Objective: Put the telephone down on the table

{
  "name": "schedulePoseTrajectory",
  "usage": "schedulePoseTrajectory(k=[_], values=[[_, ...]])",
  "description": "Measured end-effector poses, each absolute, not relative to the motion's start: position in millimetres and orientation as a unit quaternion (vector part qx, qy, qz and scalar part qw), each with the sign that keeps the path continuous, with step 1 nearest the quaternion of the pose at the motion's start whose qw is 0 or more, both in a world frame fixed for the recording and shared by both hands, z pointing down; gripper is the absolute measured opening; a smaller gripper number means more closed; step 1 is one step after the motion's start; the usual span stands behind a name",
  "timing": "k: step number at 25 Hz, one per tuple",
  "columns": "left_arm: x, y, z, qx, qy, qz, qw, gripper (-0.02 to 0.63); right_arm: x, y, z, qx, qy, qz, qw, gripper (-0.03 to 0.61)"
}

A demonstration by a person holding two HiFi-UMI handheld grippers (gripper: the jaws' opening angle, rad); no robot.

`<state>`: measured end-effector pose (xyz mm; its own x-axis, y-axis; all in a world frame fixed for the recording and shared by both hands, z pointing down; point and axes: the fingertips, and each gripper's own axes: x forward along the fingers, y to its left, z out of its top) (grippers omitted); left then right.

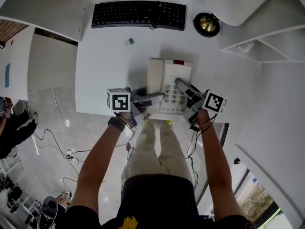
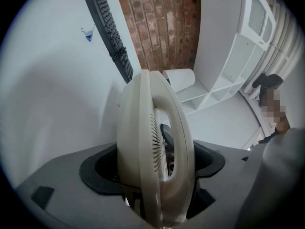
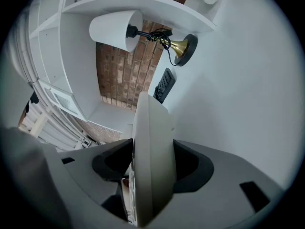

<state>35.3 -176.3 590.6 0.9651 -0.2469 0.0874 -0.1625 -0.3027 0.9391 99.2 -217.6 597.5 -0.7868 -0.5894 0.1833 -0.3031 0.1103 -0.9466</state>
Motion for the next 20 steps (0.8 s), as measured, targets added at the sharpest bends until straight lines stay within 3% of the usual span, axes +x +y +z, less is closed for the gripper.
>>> schedulePoseTrajectory(k=[20], values=[[35.6,-178.4,605.1,0.768,-0.132,-0.02,0.626,0.417,96.0,-223.3,614.1,-0.293,0.721,-0.617,0.113,0.237]])
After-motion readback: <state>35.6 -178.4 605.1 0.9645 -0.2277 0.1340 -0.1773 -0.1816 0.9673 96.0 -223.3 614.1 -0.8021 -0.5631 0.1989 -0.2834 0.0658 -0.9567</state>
